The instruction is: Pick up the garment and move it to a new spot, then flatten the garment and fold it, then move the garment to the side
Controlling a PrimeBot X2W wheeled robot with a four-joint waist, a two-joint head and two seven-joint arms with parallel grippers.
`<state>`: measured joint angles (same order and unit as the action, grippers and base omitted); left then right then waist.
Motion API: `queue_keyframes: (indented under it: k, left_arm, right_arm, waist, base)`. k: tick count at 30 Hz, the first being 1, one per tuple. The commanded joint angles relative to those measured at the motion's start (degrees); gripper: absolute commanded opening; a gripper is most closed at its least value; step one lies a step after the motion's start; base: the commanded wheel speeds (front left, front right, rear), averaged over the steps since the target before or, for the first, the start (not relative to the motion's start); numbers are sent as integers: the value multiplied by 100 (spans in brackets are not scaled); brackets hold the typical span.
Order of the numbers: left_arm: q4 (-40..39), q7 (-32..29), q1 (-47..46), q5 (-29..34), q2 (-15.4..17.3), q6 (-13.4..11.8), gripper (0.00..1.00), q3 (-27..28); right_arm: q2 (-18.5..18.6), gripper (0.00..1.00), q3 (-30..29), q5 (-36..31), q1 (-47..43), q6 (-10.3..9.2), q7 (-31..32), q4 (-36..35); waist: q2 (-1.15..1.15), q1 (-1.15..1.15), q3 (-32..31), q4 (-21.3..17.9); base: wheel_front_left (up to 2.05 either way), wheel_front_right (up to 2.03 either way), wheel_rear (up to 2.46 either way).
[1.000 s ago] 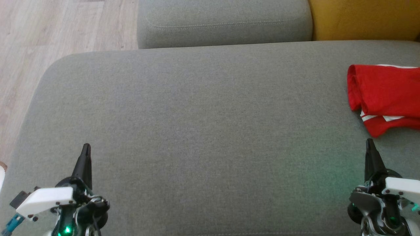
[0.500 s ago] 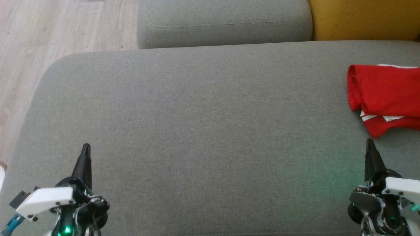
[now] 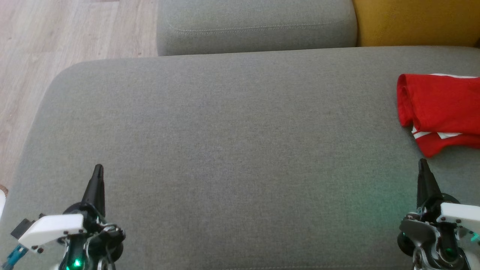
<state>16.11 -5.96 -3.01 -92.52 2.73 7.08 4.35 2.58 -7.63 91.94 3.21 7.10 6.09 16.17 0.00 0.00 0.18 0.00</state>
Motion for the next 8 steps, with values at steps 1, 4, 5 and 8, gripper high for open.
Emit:
queue_keyframes:
  k: [1, 4, 5, 8]
  left_arm:
    - [-207, -35, -316, 18, 34, 41, 0, 196]
    - [-207, -36, -316, 19, 33, 41, 0, 197]
    - [-207, -37, -316, 19, 33, 41, 0, 198]
    - [-207, -38, -316, 20, 32, 41, 0, 199]
  right_arm:
    - [38, 0, 117, 27, 297, 39, 35, -215]
    - [38, 0, 116, 26, 297, 39, 35, -215]
    - [38, 0, 116, 26, 297, 39, 36, -215]
    - [38, 0, 115, 26, 297, 39, 36, -215]
  waist:
    - [0, 0, 0, 0]
    - [0, 0, 0, 0]
    - [0, 0, 0, 0]
    - [0, 0, 0, 0]
  base:
    - [0, 0, 0]
    - [0, 0, 0]
    - [0, 0, 0]
    - [0, 0, 0]
